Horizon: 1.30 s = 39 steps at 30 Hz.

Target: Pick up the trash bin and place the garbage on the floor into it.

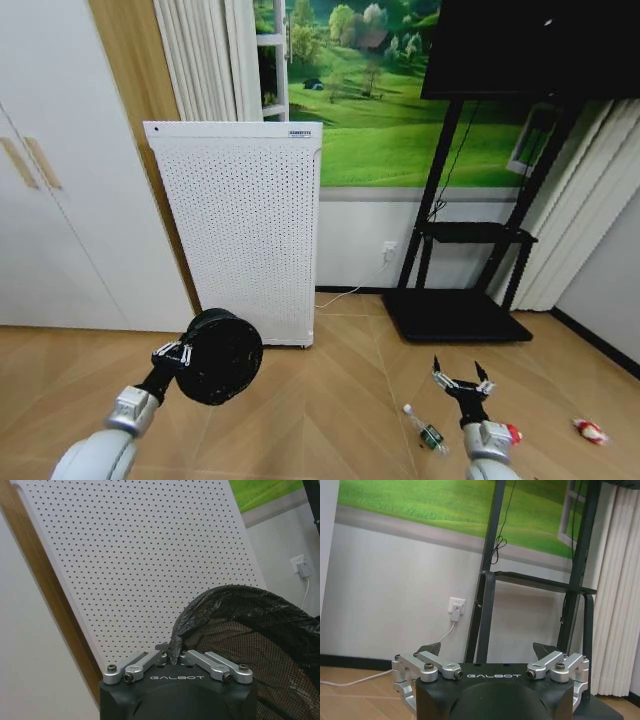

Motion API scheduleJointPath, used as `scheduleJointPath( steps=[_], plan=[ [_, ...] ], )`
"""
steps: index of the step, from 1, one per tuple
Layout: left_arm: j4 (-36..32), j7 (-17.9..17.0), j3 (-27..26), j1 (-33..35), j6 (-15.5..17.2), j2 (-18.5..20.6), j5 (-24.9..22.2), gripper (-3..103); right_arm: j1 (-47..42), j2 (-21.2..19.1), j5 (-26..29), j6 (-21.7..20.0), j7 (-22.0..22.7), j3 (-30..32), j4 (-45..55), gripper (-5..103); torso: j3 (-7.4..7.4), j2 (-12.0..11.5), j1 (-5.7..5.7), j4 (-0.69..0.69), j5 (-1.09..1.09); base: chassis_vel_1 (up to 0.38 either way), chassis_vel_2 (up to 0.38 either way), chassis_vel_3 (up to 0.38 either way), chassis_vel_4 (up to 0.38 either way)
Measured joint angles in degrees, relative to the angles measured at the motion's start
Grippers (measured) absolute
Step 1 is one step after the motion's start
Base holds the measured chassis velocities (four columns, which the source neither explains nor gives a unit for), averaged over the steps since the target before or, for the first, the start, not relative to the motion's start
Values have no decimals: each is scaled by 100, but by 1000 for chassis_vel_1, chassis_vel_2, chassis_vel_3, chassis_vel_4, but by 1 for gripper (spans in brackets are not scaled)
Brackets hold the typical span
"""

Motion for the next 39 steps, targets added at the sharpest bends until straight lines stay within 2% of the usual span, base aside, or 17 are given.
scheduleJointPath(
  steps=[3, 4, 5, 6, 7, 8, 11, 15, 17, 21, 26, 30, 31, 33, 34, 38, 39],
  plan=[
    [16, -24, 139, -34, 56, -23, -15, 4, 16, -657, 222, -259, 12, -192, -90, 100, 0, 0, 0, -1, -1, -27, -16, 18, 14],
    [16, -24, 139, -34, 56, -23, -15, 4, 16, -657, 222, -259, 12, -192, -90, 100, 0, 0, 0, -1, -1, 0, 0, 0, 0],
    [28, -27, 162, -44, 66, -24, -18, 4, 28, -865, 331, -279, 11, -251, -165, 100, 0, 0, 0, -1, 0, 0, 0, 0, 0],
    [41, -34, 188, -45, 81, -34, -27, 4, 52, -1302, 547, -299, -6, -394, -312, 100, 0, 0, 0, 1, 1, 0, 0, 0, 0],
    [51, -39, 201, -46, 91, -44, -37, 4, 66, -1563, 673, -317, -18, -497, -413, 100, 0, 0, 0, 4, -2, 0, 0, 0, 0],
    [51, -39, 201, -46, 91, -44, -37, 4, 66, -1563, 673, -317, -18, -497, -413, 100, 0, 0, 0, 4, -2, 0, 0, 0, 0],
    [96, -48, 230, -62, 137, -80, -65, 4, 117, -2295, 1096, -415, -104, -925, -798, 100, 0, 0, 0, 2, 1, 0, 0, 0, 0],
    [120, -51, 239, -81, 152, -97, -73, 4, 172, -2553, 1196, -462, -179, -1137, -1010, 100, 0, 0, 0, 1, 0, 0, 0, 0, 0],
    [145, -53, 261, -95, 172, -113, -77, 4, 243, -2858, 1260, -509, -261, -1474, -1304, 100, 0, 0, 0, 0, 1, 0, 0, 0, 0],
    [188, -52, 321, -101, 178, -132, -62, 4, 396, -3120, 1020, -540, -311, -1891, -1686, 100, 0, 0, 0, 1, 0, 0, 0, 0, 0],
    [257, -51, 446, -137, 182, -165, -7, 4, 666, -3215, 838, -471, -355, -2391, -2101, 100, 0, 0, 0, 1, -1, 0, 0, 0, 0],
    [319, -51, 587, -208, 237, -168, 7, 4, 1024, -3268, 1250, -492, -628, -3015, -2537, 100, 0, 0, 0, 1, -1, 0, 0, 0, 0],
    [329, -51, 615, -221, 240, -168, 13, 4, 1102, -3270, 1340, -502, -715, -3130, -2623, 103, 0, 0, 0, 1, -1, 0, 0, 0, 0],
    [329, -51, 615, -221, 240, -168, 13, 4, 1102, -3270, 1340, -502, -715, -3130, -2623, 103, 0, 0, 0, 1, -1, 0, 0, 0, 0],
    [351, -52, 677, -243, 252, -167, 16, 4, 1322, -3262, 1605, -572, -852, -3410, -2831, 98, 0, 0, 0, 0, -1, 0, 0, 0, 0],
    [364, -54, 747, -255, 261, -174, 16, 4, 1647, -3214, 1925, -766, -892, -3753, -3070, 97, 0, 0, 0, 3, -1, 0, 0, 0, 0],
    [364, -54, 771, -255, 263, -180, 16, 4, 1780, -3209, 2080, -951, -905, -3907, -3139, 97, 0, -1, 0, 3, -2, 0, 0, 0, 0]
  ],
)
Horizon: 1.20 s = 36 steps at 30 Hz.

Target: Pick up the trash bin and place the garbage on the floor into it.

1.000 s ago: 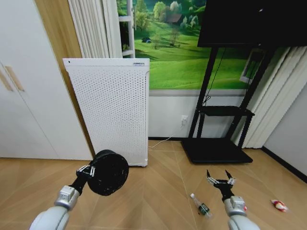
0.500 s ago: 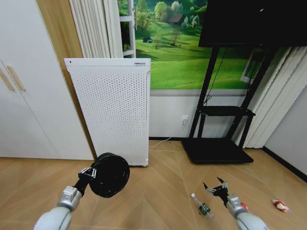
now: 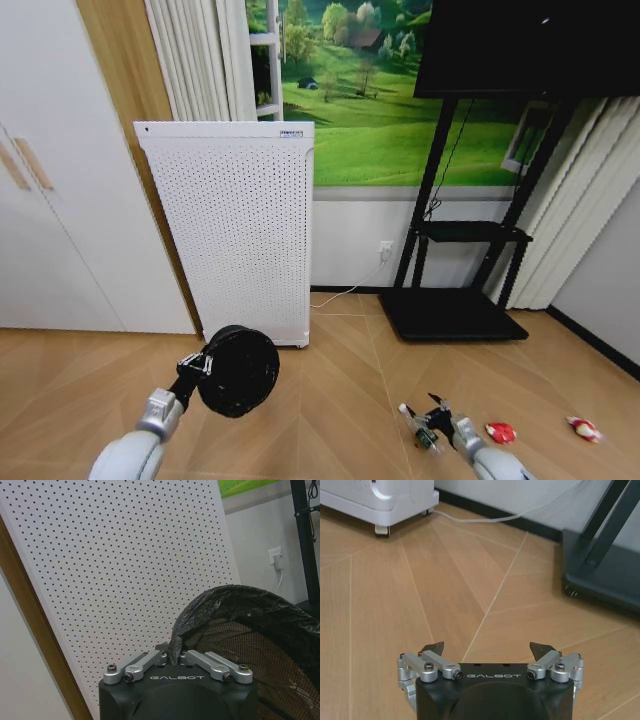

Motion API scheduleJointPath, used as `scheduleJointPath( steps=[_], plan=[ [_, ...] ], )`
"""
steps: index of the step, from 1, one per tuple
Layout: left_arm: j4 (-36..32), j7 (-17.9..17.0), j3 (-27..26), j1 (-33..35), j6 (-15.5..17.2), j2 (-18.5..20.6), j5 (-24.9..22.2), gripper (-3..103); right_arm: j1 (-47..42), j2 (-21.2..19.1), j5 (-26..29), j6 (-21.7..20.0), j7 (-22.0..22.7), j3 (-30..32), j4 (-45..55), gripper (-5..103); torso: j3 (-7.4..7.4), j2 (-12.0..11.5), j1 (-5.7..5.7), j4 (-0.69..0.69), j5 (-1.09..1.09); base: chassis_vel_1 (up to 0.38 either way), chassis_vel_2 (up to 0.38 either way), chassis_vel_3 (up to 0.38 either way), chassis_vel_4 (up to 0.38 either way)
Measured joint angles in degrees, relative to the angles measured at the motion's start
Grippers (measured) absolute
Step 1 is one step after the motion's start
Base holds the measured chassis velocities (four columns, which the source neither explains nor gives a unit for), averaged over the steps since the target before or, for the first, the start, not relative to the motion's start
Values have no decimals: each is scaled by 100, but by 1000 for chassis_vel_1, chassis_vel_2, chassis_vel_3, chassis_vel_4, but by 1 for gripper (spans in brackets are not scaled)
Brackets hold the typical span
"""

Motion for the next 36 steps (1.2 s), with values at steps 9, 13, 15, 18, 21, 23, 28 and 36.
scheduleJointPath(
  steps=[9, 13, 15, 18, 21, 23, 28, 36],
  plan=[
    [19, 2, 51, 6, 1, -5, 3, 4, 345, -7, 101, -392, -90, -456, -479, 97, 0, 0, 0, -2, 0, 0, 0, 0, 0],
    [22, 2, 102, 10, 1, -10, 9, 4, 496, 1, 15, -388, -110, -602, -781, 97, 0, 1, 0, -2, -1, 0, 0, 0, 0],
    [22, 2, 120, 14, 0, -15, 15, 4, 529, 8, 2, -385, -111, -640, -847, 99, 0, 0, 0, -3, 0, 0, 0, 0, 0],
    [22, 2, 159, 24, -3, -22, 22, 4, 643, 30, -43, -370, -116, -743, -1049, 96, 0, 0, 0, -2, 0, 0, 0, 0, 0],
    [20, 2, 193, 29, -10, -23, 21, 4, 804, 56, -100, -355, -173, -954, -1336, 99, 0, 0, 0, -2, 0, 0, 0, 0, 0],
    [20, 2, 193, 27, -11, -23, 20, 4, 833, 72, -116, -355, -176, -993, -1384, 98, 0, 0, 0, -2, 0, 0, 0, 0, 0],
    [20, 1, 196, 34, -22, -31, 20, 4, 961, 192, -256, -355, -179, -1118, -1655, 96, 0, 0, 0, -2, 0, 0, 0, 0, 0],
    [28, -3, 186, 76, -49, -50, 18, 4, 1105, 370, -577, -239, -317, -1177, -2128, 97, 0, 0, 0, -2, 0, 0, 0, 0, 0]
  ],
)
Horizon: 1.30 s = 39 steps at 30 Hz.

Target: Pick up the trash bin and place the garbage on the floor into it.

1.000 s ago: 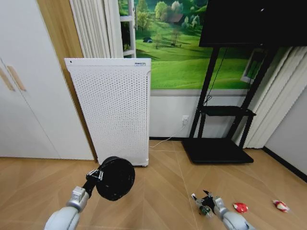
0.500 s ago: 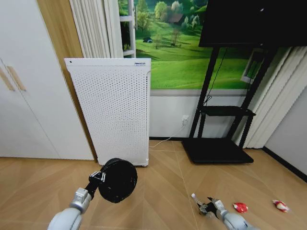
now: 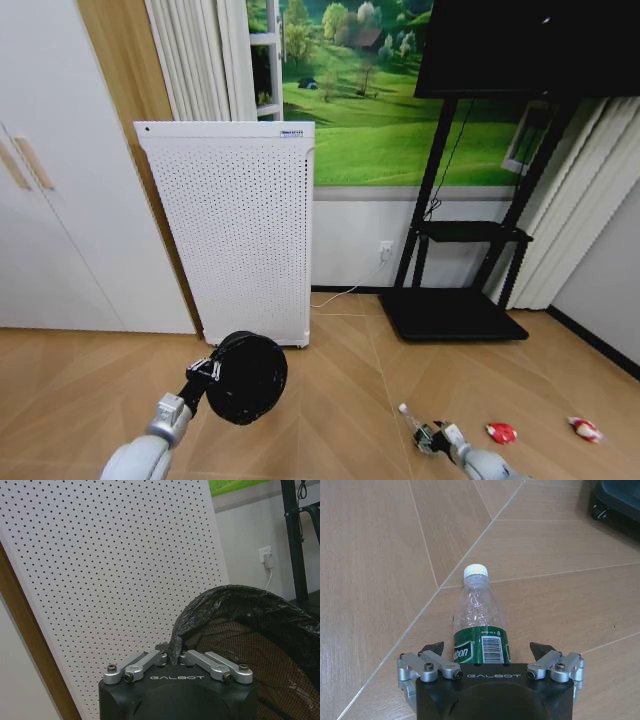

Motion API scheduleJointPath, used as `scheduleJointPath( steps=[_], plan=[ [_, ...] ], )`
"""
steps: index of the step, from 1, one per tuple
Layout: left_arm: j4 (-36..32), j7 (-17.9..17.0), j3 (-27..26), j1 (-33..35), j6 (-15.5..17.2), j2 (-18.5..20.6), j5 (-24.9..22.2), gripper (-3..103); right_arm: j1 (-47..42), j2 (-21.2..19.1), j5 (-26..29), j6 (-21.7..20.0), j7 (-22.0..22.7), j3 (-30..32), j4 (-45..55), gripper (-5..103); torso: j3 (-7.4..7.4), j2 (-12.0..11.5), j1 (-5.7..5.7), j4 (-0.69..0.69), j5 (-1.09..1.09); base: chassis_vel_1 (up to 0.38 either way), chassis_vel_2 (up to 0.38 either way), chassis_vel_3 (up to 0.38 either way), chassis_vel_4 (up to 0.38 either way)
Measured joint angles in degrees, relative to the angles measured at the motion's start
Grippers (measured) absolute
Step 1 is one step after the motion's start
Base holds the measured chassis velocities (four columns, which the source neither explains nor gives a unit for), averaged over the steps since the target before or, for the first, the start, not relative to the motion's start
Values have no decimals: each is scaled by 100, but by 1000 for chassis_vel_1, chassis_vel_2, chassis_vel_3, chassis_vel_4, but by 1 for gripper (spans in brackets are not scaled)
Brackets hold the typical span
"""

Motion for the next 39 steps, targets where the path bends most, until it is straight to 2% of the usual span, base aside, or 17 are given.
scheduleJointPath(
  steps=[6, 9, 11, 12, 14, 16, 17, 20, 21, 23, 28, 35, 39],
  plan=[
    [27, -1, 11, 12, -26, -24, 23, 4, 24, 56, -81, 9, -64, 0, -74, 94, 0, 0, 0, 0, 0, 0, 0, 0, 0],
    [53, -2, 20, 19, -59, -36, 60, 4, 30, 96, -154, 14, -128, -1, -130, 78, 0, 0, 0, 0, 0, 0, 0, 0, 0],
    [67, -2, 19, 20, -80, -40, 78, 4, 30, 108, -193, 19, -156, 3, -154, 78, 0, 0, 0, 0, 0, 0, 0, 0, 0],
    [83, -3, 16, 24, -98, -43, 91, 4, 30, 120, -240, 35, -183, 11, -176, 66, 0, 0, 0, -1, 0, 0, 0, 0, 0],
    [91, -3, 15, 30, -109, -44, 93, 4, 30, 129, -273, 53, -199, 16, -193, 66, 0, 0, 0, 0, -2, 0, 0, 0, 0],
    [113, -17, 24, 36, -155, -48, 87, 4, 31, 143, -308, 81, -204, 24, -216, 56, -1, 0, 0, 0, -2, 0, 0, 0, 0],
    [113, -17, 24, 36, -155, -48, 87, 4, 31, 143, -308, 81, -204, 24, -216, 56, -1, 0, 0, 0, -2, 0, 0, 0, 0],
    [136, -25, 52, 25, -182, -54, 54, 4, 50, 156, -337, 106, -206, 32, -235, 39, -1, 0, 0, 0, -3, 0, 0, 0, 0],
    [136, -25, 52, 25, -182, -54, 54, 4, 50, 156, -337, 106, -206, 32, -235, 39, -1, 0, 0, 0, -3, 0, 0, 0, 0],
    [143, -26, 62, 1, -182, -59, 47, 4, 54, 149, -346, 118, -208, 29, -237, 32, -1, 0, 0, 0, -2, 0, 0, 0, 0],
    [148, -26, 73, -9, -181, -66, 48, 4, 39, 136, -352, 123, -209, 34, -219, 24, -1, 0, 0, 0, -1, 0, 0, 0, 0],
    [187, -25, 76, -57, -172, -73, 43, 4, -130, 15, -344, 80, -192, 154, 52, 24, 1, 0, 0, -1, 6, 0, 0, 0, 0],
    [226, -39, 134, -146, -140, -60, -13, 4, -500, -279, -91, -51, -24, 554, 745, 24, 0, 0, 0, 0, 1, 0, 0, 0, 0]
  ],
)
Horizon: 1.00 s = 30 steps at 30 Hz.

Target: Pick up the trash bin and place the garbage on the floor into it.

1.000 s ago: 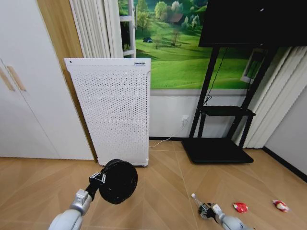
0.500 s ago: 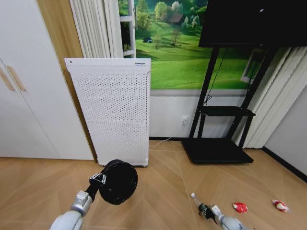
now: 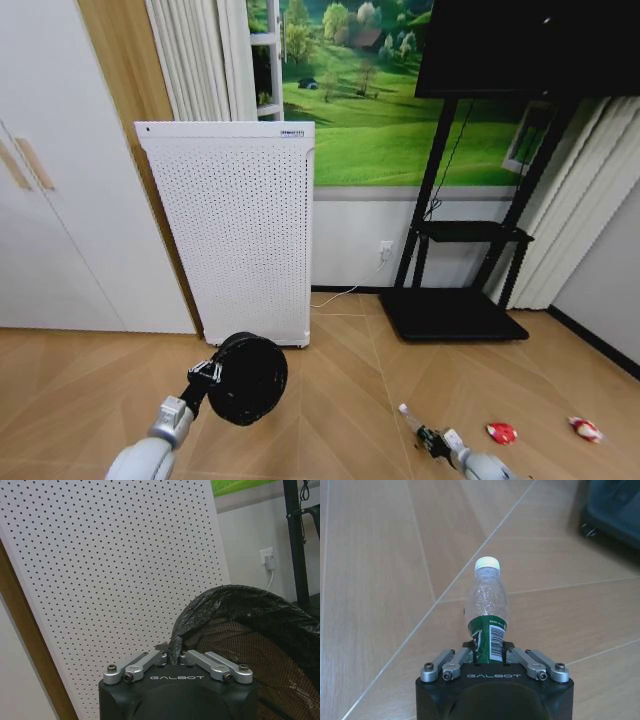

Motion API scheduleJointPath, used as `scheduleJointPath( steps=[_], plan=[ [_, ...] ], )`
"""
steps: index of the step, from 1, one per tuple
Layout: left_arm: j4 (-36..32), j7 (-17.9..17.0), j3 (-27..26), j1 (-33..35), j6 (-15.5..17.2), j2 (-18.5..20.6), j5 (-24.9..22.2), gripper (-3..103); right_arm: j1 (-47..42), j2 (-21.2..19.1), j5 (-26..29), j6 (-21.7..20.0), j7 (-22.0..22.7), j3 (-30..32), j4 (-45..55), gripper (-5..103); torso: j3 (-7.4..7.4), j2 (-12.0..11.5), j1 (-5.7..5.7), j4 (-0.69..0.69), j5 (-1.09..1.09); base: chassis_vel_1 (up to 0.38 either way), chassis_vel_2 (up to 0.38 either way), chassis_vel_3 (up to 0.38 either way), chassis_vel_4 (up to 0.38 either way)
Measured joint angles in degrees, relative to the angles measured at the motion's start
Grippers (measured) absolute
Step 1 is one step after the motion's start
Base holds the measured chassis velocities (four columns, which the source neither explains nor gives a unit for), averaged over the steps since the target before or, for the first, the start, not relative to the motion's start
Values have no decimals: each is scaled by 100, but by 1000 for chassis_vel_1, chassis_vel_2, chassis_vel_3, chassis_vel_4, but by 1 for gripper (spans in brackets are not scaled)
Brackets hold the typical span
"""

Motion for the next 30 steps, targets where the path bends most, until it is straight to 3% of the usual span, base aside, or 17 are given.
scheduleJointPath(
  steps=[9, 12, 14, 18, 22, 30],
  plan=[
    [76, -129, 307, -279, 112, -19, -50, 4, -1062, -585, 149, 112, 57, 1405, 1273, 24, 0, 0, 0, -1, 1, 0, 0, 0, 0],
    [183, -240, 611, -523, 227, -72, -131, 4, -1723, -914, 298, 457, -115, 2304, 2116, 24, 0, 0, 0, -3, -2, 0, 0, 0, 0],
    [192, -263, 657, -563, 246, -125, -136, 4, -1770, -976, 318, 671, -189, 2424, 2295, 24, 0, 0, 0, -5, -1, 0, 0, 0, 0],
    [118, -317, 749, -603, 320, -314, -158, 4, -1814, -1126, 561, 1050, -481, 2592, 2985, 24, -1, 0, 0, 5, -3, 0, 0, 0, 0],
    [28, -324, 766, -591, 332, -377, -138, 4, -1838, -1140, 764, 1269, -718, 2599, 3475, 24, 0, 1, 0, 0, 2, 0, 0, 0, 0],
    [59, -337, 676, -649, 333, -343, -141, 4, -1984, -1081, 1056, 1982, -1673, 2593, 4174, 24, 0, 0, 0, 0, -2, 0, 0, 0, 0]
  ],
)
